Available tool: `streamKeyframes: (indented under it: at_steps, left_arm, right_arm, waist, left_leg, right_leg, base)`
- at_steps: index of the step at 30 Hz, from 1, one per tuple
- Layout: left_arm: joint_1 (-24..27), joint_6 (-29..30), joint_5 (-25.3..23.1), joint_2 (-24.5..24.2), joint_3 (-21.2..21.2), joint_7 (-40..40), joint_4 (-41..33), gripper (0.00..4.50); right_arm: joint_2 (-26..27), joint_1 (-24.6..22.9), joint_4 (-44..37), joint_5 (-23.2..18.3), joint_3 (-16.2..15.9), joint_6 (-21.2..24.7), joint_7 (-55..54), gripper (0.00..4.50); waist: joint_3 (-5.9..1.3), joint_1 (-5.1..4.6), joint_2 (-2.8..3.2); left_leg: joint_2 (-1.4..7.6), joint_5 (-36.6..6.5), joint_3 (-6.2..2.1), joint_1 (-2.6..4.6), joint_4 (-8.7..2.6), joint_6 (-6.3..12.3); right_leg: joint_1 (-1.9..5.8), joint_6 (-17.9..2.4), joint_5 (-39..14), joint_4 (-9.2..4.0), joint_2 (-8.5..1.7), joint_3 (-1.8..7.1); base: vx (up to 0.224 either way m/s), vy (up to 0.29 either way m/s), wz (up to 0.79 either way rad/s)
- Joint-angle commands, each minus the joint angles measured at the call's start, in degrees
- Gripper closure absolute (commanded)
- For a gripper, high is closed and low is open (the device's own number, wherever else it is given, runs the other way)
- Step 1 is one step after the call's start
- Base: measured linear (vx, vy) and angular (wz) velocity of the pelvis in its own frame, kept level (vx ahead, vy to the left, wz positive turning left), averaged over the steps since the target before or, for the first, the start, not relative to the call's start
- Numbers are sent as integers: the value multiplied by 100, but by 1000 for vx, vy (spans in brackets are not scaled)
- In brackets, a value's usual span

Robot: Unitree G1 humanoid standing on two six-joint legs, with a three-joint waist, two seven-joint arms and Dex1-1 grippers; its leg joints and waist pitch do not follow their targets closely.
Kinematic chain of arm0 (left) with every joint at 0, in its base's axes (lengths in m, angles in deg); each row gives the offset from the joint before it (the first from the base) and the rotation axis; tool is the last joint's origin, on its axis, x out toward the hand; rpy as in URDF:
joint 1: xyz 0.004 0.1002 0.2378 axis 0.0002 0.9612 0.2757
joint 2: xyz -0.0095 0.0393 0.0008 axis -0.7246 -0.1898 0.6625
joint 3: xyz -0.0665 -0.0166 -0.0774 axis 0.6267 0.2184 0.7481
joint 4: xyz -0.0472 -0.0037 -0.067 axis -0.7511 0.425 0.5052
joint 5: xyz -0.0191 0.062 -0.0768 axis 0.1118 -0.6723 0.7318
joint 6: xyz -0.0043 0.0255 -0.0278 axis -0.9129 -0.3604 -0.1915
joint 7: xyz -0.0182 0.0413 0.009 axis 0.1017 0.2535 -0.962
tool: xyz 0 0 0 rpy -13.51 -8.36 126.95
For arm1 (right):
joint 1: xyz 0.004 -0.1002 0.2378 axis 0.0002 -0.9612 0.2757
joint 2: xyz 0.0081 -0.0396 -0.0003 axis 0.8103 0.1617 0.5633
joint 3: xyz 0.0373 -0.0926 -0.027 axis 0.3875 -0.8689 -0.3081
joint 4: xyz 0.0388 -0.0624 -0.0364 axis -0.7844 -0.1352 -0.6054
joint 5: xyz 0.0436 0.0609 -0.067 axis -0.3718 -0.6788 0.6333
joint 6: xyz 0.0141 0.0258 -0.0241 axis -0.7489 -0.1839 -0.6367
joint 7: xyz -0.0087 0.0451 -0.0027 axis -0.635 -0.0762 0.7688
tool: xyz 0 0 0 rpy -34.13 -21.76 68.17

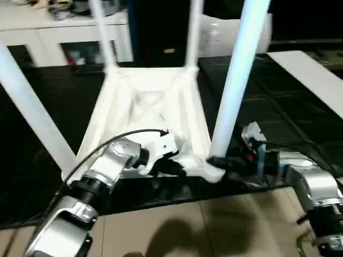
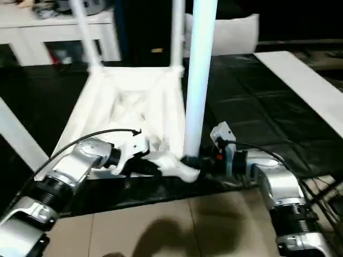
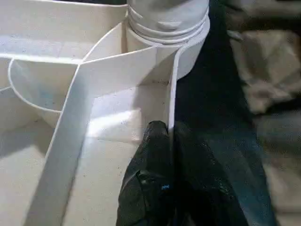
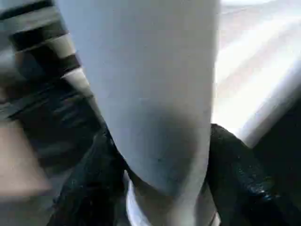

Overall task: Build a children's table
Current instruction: Rotate leg to tighten

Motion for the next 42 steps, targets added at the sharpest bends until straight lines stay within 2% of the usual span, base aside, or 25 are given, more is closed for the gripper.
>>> streamKeyframes:
  at_steps: [1, 2, 3, 4, 5, 6, 7, 8, 9, 13, 15, 16, 18, 21, 24, 26, 28, 32, 33, 34, 37, 38, 39, 40, 42]
  left_arm:
    - [-230, 265, 177, 401, 280, -682, -240, 450]
    - [-281, 396, 145, 568, 396, -1085, -217, 450]
    - [-295, 451, 135, 627, 440, -1221, -223, 450]
    - [-321, 496, 112, 715, 489, -1415, -212, 450]
    - [-339, 548, 67, 811, 524, -1635, -219, 450]
    - [-344, 550, 46, 844, 527, -1708, -217, 450]
    - [-353, 520, 5, 896, 520, -1822, -200, 450]
    - [-337, 437, -27, 999, 469, -1936, -198, 450]
    - [-337, 437, -27, 999, 469, -1936, -198, 450]
    - [-198, 275, -92, 998, 301, -1807, -316, 450]
    - [-184, 283, -92, 992, 288, -1805, -333, 450]
    - [-172, 227, -85, 965, 269, -1752, -339, 450]
    - [-143, 87, -48, 881, 216, -1626, -358, 450]
    - [-72, -143, 57, 709, 191, -1298, -417, 450]
    - [-28, -334, 81, 437, 152, -917, -396, 450]
    - [23, -511, 100, 204, 63, -521, -410, 450]
    - [27, -551, 109, 157, 36, -434, -405, 450]
    - [116, -986, 209, -263, -195, 520, -461, 450]
    - [116, -986, 209, -263, -195, 520, -461, 450]
    - [116, -1126, 187, -427, -282, 823, -437, 450]
    - [126, -1239, 189, -591, -382, 1166, -455, 450]
    - [135, -1267, 203, -647, -415, 1303, -477, 450]
    - [149, -1277, 235, -711, -455, 1466, -522, 450]
    - [160, -1293, 255, -769, -492, 1599, -563, 450]
    - [161, -1326, 282, -817, -528, 1733, -587, 450]
  right_arm:
    - [419, 236, 312, 252, -52, 285, -1184, 237]
    - [700, 386, 546, 403, 52, 312, -1900, 237]
    - [785, 420, 599, 453, 79, 318, -2122, 237]
    - [912, 461, 670, 495, 116, 299, -2394, 237]
    - [1093, 500, 714, 486, 203, 283, -2735, 237]
    - [1150, 518, 743, 487, 232, 258, -2853, 237]
    - [1227, 554, 816, 499, 272, 184, -3035, 237]
    - [1328, 610, 938, 609, 284, -66, -3306, 237]
    - [1328, 610, 938, 609, 284, -66, -3306, 190]
    - [1499, 492, 636, 494, 406, -330, -3074, 157]
    - [1489, 473, 595, 464, 418, -366, -3062, 137]
    - [1423, 446, 552, 442, 412, -347, -2974, 137]
    - [1220, 380, 471, 388, 349, -374, -2723, 114]
    - [802, 271, 372, 348, 235, -500, -2115, 96]
    - [254, 110, 185, 217, 180, -820, -978, 60]
    - [-199, -34, -19, 111, 33, -886, -123, 54]
    - [-275, -46, -46, 79, 23, -869, 4, 20]
    - [-801, -74, -52, -33, -150, -1183, 932, 20]
    - [-801, -74, -52, -33, -150, -1183, 932, 20]
    - [-1007, -117, -184, -244, -244, -1019, 1536, 46]
    - [-1166, -112, -217, -323, -352, -902, 1972, 60]
    - [-1213, -99, -200, -312, -395, -899, 2087, 73]
    - [-1241, -84, -170, -289, -426, -925, 2172, 88]
    - [-1245, -60, -142, -312, -437, -885, 2258, 97]
    - [-1249, -38, -116, -341, -461, -898, 2364, 101]
  waist:
    - [-357, -37, -60]
    - [-365, -154, -77]
    - [-377, -183, -47]
    - [-412, -305, -3]
    - [-420, -338, 1]
    - [-423, -355, -8]
    - [-416, -365, -23]
    - [-423, -355, -7]
    - [-423, -355, -7]
    - [-452, -289, 2]
    - [-461, -257, 6]
    - [-486, -214, 22]
    - [-473, -184, 20]
    - [-459, -153, 19]
    - [-442, -70, -48]
    - [-425, -24, -30]
    - [-418, -18, -55]
    - [-427, 50, -37]
    - [-429, 74, -27]
    - [-429, 96, -27]
    - [-430, 168, -31]
    - [-432, 201, -31]
    - [-432, 202, -102]
    - [-421, 227, -64]
    - [-420, 232, -102]
  left_leg:
    - [41, -1361, -58, -16, -338, 49]
    - [23, -1398, -75, -61, -323, 67]
    - [26, -1412, -84, -62, -318, 88]
    - [91, -1486, -105, -5, -340, 190]
    - [116, -1452, -129, -51, -367, 213]
    - [124, -1403, -103, -28, -372, 225]
    - [103, -1390, -97, -12, -368, 216]
    - [61, -1246, -78, -38, -373, 278]
    - [61, -1246, -78, -38, -373, 278]
    - [103, -811, -76, -53, -391, 446]
    - [116, -675, -78, -60, -386, 486]
    - [137, -421, -89, -67, -376, 549]
    - [140, -394, -81, -69, -376, 588]
    - [131, -549, -62, -58, -380, 613]
    - [144, -697, -39, -48, -391, 611]
    - [140, -844, -35, -32, -392, 606]
    - [138, -873, -32, -31, -394, 561]
    - [175, -883, -36, 4, -393, 524]
    - [175, -879, -35, 15, -390, 535]
    - [191, -867, -31, 26, -391, 545]
    - [194, -867, -37, -11, -388, 597]
    - [199, -876, -28, 14, -388, 579]
    - [198, -854, -20, 10, -389, 570]
    - [196, -865, -29, 3, -393, 517]
    - [193, -897, -21, 22, -394, 466]
  right_leg:
    - [349, 266, -3464, -666, -286, 84]
    - [395, 414, -3461, -699, -285, 33]
    - [412, 450, -3433, -712, -283, 4]
    - [431, 362, -3123, -742, -322, -3]
    - [464, 298, -2906, -688, -325, 11]
    - [417, 181, -2684, -676, -315, 50]
    - [398, 110, -2666, -663, -328, 59]
    - [415, -8, -2588, -618, -330, 91]
    - [415, -8, -2588, -618, -330, 91]
    - [431, -341, -1909, -486, -320, 191]
    - [439, -413, -1761, -442, -330, 214]
    - [451, -541, -1418, -370, -330, 237]
    - [451, -630, -1277, -347, -328, 253]
    - [459, -617, -1428, -375, -331, 254]
    - [449, -486, -1781, -405, -337, 265]
    - [441, -361, -2025, -435, -335, 260]
    - [423, -333, -2169, -447, -335, 256]
    - [392, -351, -2223, -439, -342, 277]
    - [383, -380, -2179, -434, -337, 277]
    - [368, -454, -2049, -407, -332, 296]
    - [393, -457, -2029, -379, -331, 297]
    - [378, -460, -2089, -391, -345, 306]
    - [378, -458, -2103, -390, -343, 309]
    - [376, -444, -2229, -387, -356, 310]
    - [363, -417, -2317, -405, -354, 316]
  base:
    - [0, 0, 0]
    - [0, 0, 0]
    - [0, 0, 0]
    - [0, 0, 0]
    - [0, 0, 0]
    - [0, 0, 0]
    - [0, 0, 0]
    - [0, 0, 0]
    - [0, 0, 0]
    - [0, 0, 0]
    - [0, 0, 0]
    - [0, 0, 0]
    - [0, 0, 0]
    - [0, 0, 0]
    - [0, 0, 0]
    - [0, 0, 0]
    - [0, 0, 0]
    - [0, 0, 0]
    - [0, 0, 0]
    - [0, 0, 0]
    - [0, 0, 0]
    - [0, 0, 0]
    - [0, 0, 0]
    - [0, 0, 0]
    - [0, 0, 0]
